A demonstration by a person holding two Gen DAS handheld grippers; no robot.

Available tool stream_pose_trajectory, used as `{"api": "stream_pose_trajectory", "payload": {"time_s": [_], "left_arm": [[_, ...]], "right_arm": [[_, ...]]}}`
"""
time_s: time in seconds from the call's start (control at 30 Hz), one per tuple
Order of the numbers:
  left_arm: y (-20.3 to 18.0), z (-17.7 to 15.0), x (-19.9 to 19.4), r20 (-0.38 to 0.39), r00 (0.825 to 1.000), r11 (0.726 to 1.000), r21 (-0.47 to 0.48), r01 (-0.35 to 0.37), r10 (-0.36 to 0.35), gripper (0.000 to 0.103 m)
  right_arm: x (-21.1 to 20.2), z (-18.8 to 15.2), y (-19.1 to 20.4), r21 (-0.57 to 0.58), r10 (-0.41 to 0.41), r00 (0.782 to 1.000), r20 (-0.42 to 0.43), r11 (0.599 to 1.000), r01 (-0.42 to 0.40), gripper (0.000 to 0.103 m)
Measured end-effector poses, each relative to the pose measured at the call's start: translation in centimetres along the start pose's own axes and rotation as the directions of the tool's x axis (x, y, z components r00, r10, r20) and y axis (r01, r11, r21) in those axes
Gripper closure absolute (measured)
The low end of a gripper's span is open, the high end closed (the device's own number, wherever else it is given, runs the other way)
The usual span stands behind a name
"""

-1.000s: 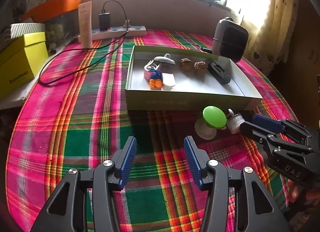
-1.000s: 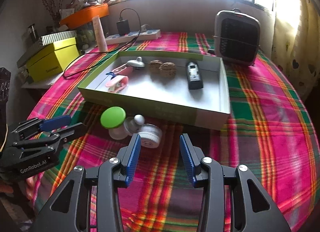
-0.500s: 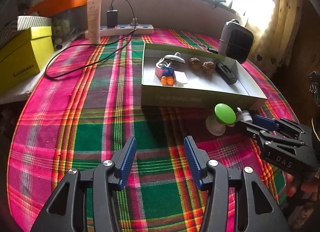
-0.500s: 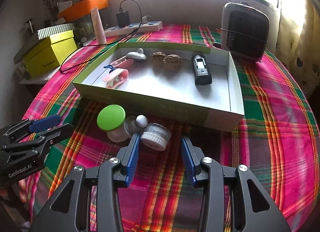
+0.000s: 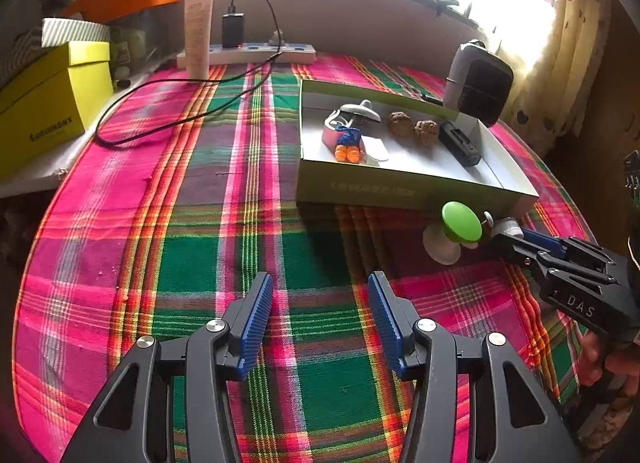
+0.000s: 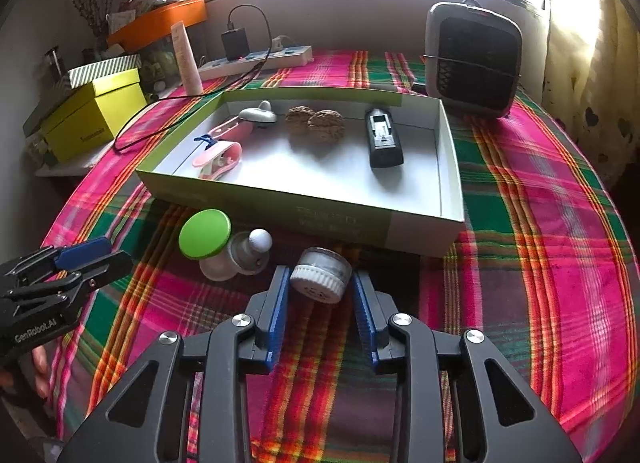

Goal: Organize objects
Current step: 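Grasp the white round container with the right gripper and lift it, then grasp the green-topped white object with the left gripper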

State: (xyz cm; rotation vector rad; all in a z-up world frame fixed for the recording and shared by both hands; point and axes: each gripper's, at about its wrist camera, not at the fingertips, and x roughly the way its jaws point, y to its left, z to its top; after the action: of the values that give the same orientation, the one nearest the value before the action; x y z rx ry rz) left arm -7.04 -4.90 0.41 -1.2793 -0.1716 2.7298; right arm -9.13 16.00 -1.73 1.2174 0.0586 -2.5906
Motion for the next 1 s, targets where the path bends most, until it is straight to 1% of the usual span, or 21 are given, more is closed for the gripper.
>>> {"api": "stream_pose_trajectory", "payload": {"time_s": [0.23,0.43,0.7,0.9,1.0], "left_arm": [[-0.2,0.0,0.2,-0.002,1.0,1.0,0.007,0.002,-0.002,0.055],[-0.7,0.2,0.4,-0.007,1.0,1.0,0.013,0.011,-0.011,0.055],[-1.5,0.2,0.3,-0.016,0.997,0.997,0.021,0.074,-0.074,0.055],[-2.2,-0.1,-0.3,-0.018,0.995,0.994,0.05,0.095,-0.095,0.055],[-2.4,-0.1,-0.3,-0.02,0.996,0.995,0.051,0.091,-0.09,0.055]], "right_arm": [[-1.1,-0.9,-2.0,0.037,-0.026,1.0,0.007,0.999,0.025,0.071],[-2.4,-1.3,-3.8,0.073,-0.052,0.998,0.03,0.996,0.05,0.071],[-3.5,-1.9,-5.8,0.107,-0.082,0.996,0.042,0.991,0.077,0.071],[-3.3,-2.3,-6.0,0.103,-0.063,0.997,0.032,0.993,0.059,0.071],[-3.0,-2.3,-5.8,0.091,-0.053,0.998,0.027,0.995,0.05,0.071]]}}
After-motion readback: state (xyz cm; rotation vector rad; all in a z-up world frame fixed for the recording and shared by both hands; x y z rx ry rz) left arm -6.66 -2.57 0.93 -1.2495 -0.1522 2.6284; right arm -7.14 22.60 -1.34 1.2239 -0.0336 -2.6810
